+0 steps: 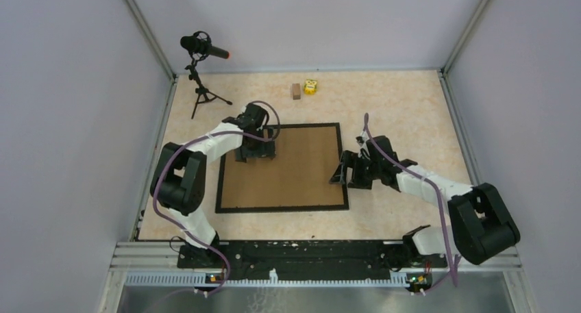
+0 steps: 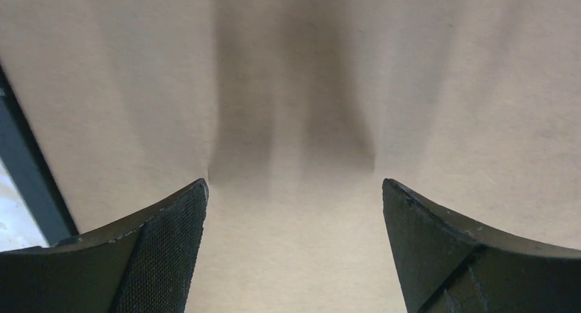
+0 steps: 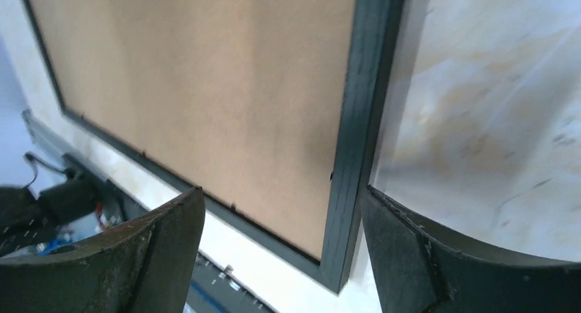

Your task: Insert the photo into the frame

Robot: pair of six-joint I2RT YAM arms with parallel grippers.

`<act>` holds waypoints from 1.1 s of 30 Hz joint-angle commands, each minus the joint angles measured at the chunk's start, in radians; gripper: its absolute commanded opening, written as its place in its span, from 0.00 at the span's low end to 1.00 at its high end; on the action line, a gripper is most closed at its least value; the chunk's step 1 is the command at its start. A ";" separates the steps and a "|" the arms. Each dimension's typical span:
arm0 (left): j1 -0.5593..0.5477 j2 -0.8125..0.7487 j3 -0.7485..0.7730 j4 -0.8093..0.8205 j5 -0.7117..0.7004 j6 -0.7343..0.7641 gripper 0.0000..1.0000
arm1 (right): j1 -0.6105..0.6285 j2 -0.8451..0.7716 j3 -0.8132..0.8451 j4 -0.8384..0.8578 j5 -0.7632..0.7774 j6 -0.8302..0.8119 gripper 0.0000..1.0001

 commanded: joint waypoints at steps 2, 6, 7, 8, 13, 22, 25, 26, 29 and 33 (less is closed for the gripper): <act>0.001 -0.079 0.001 0.025 -0.047 0.120 0.98 | 0.020 -0.141 0.070 -0.231 0.015 0.005 0.82; 0.039 -0.242 -0.062 0.021 -0.168 0.164 0.98 | -0.040 -0.147 0.144 -0.355 0.079 -0.064 0.83; 0.059 -0.282 -0.097 0.037 -0.198 0.168 0.98 | -0.052 -0.144 0.150 -0.362 0.067 -0.075 0.83; 0.089 -0.319 -0.135 0.058 -0.217 0.169 0.98 | -0.060 -0.139 0.154 -0.362 0.056 -0.087 0.83; 0.232 -0.369 -0.222 0.126 -0.144 0.132 0.98 | -0.067 -0.091 0.159 -0.320 0.002 -0.114 0.83; 0.397 -0.186 -0.205 0.135 0.179 0.077 0.96 | -0.067 -0.002 0.162 -0.289 -0.069 -0.136 0.78; 0.403 -0.148 -0.202 0.128 0.227 0.083 0.91 | -0.067 0.013 0.157 -0.291 -0.075 -0.148 0.71; 0.403 -0.143 -0.208 0.132 0.243 0.084 0.89 | -0.067 0.020 0.157 -0.294 -0.075 -0.154 0.69; 0.401 -0.126 -0.228 0.161 0.325 0.093 0.80 | -0.067 0.029 0.152 -0.299 -0.067 -0.165 0.67; 0.399 -0.094 -0.224 0.162 0.382 0.099 0.74 | -0.067 0.031 0.148 -0.312 -0.038 -0.175 0.54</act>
